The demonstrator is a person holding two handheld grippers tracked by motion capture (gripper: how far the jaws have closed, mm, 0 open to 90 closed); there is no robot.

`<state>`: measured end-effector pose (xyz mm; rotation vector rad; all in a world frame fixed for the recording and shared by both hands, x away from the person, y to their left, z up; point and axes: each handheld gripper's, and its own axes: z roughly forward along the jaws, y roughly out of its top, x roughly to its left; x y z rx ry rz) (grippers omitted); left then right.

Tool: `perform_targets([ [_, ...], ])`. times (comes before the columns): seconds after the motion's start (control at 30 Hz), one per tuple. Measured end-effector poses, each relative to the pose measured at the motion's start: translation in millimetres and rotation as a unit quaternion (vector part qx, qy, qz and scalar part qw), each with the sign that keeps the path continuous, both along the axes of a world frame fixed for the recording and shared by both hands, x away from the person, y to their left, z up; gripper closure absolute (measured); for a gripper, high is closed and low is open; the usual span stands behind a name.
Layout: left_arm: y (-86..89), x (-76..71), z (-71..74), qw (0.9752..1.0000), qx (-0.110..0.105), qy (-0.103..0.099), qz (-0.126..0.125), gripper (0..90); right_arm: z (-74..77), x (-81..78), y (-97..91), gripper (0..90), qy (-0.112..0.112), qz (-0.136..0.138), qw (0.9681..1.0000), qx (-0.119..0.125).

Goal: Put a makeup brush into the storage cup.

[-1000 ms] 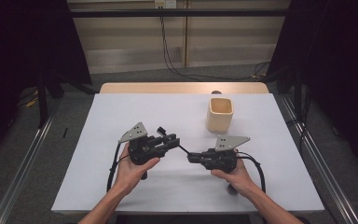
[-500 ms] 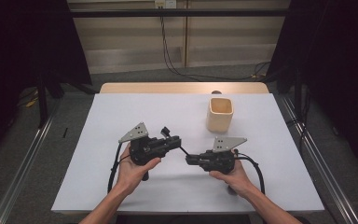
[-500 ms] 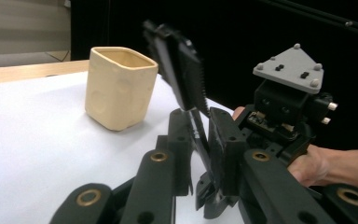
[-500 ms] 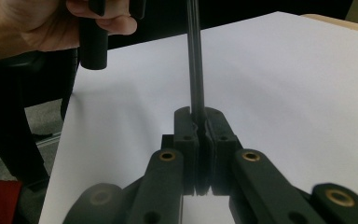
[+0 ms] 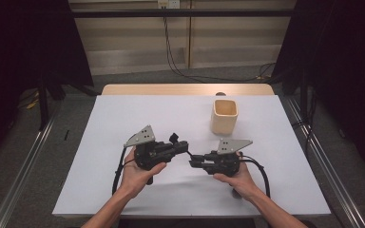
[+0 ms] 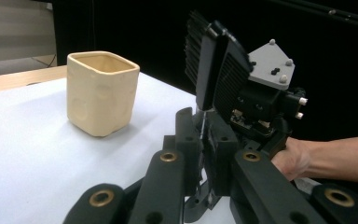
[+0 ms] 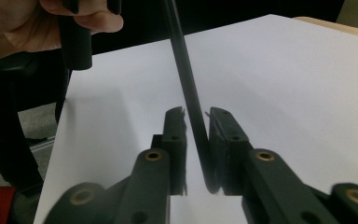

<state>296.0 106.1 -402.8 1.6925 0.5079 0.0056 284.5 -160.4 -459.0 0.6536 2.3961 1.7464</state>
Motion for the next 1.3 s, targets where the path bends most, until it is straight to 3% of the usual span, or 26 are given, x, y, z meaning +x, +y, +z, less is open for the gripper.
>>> perform_targets([
  [0.27,2.9,0.6,1.7,1.0,-0.004,0.004,0.005,85.5,2.9,0.1,-1.9,64.1,0.008,-0.008,0.9999,0.005],
  [0.73,12.0,2.8,7.9,0.9999,-0.004,0.002,0.014,85.6,7.0,-1.5,-2.0,21.4,0.002,-0.026,0.9996,-0.009],
  [1.0,18.0,4.4,11.4,0.9998,0.006,0.003,0.018,85.5,7.8,0.5,-5.7,4.0,0.015,-0.022,0.9996,0.009],
  [1.3,25.2,6.7,15.0,0.9994,0.027,0.01,0.022,85.5,9.3,-0.5,-10.7,1.1,0.011,-0.032,0.9993,0.014],
])
